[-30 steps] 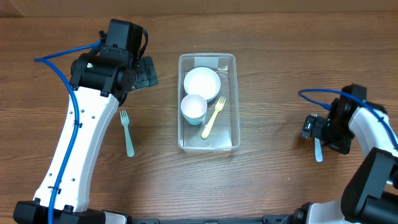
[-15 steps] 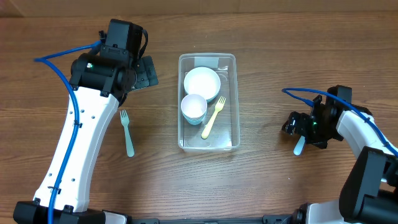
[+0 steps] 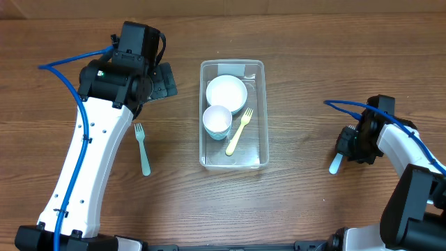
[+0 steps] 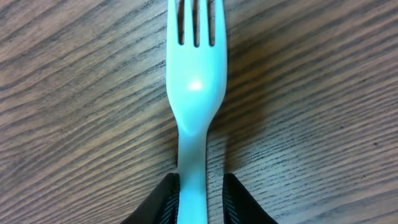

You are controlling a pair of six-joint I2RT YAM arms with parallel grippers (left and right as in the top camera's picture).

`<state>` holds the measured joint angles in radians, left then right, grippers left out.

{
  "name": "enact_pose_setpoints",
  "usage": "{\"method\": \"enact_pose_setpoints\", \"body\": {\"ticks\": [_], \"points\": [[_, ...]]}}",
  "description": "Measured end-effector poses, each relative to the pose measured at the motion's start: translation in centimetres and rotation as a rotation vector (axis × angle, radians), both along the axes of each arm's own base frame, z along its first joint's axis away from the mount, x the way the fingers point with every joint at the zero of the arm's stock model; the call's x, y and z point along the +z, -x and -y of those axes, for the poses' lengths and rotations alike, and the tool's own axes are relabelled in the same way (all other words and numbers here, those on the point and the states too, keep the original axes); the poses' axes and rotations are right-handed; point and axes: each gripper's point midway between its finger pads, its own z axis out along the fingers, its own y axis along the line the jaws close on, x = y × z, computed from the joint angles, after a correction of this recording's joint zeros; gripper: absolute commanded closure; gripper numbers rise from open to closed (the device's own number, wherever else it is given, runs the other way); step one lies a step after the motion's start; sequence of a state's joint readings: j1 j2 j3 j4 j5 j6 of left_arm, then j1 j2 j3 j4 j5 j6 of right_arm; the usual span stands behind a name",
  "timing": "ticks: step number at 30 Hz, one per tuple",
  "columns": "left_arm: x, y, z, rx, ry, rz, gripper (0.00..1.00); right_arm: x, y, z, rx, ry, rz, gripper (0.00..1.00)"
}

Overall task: Pack container
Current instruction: 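Move right gripper to the light-blue fork and grasp its handle, then carry the light-blue fork into the container beside the yellow fork, release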

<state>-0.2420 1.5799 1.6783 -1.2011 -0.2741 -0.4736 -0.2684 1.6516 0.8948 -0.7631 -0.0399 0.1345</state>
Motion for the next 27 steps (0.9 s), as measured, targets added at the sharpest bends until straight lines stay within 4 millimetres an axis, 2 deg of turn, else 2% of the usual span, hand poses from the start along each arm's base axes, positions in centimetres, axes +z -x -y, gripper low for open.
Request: {"method": "enact_pose_setpoints", "body": {"ticks": [3,9,12,13,14,16,22,27], "points": [[0.0,0.0,0.0,0.0,0.0,0.0,0.0,0.1,-0.5,0.2,0.0,0.009,0.018,0.63],[0.0,0.0,0.0,0.0,0.0,0.0,0.0,0.1,-1.6,0.6,0.003,0.028,0.072,0.63],[0.0,0.0,0.0,0.0,0.0,0.0,0.0,-0.8,-1.6,0.6,0.003,0.036,0.09,0.63],[0.0,0.0,0.0,0.0,0.0,0.0,0.0,-0.7,-1.7,0.7,0.002,0.039,0.1,0.64],[0.0,0.0,0.0,0.0,0.0,0.0,0.0,-0.7,-1.8,0.7,0.002,0.042,0.105,0.71],[0.0,0.0,0.0,0.0,0.0,0.0,0.0,-0.8,-1.8,0.7,0.0,0.044,0.105,0.76],[0.0,0.0,0.0,0.0,0.0,0.0,0.0,-0.9,-1.4,0.8,0.001,0.048,0.09,0.83],[0.0,0.0,0.0,0.0,0.0,0.0,0.0,-0.9,-1.2,0.7,0.001,0.046,0.084,0.84]]}}
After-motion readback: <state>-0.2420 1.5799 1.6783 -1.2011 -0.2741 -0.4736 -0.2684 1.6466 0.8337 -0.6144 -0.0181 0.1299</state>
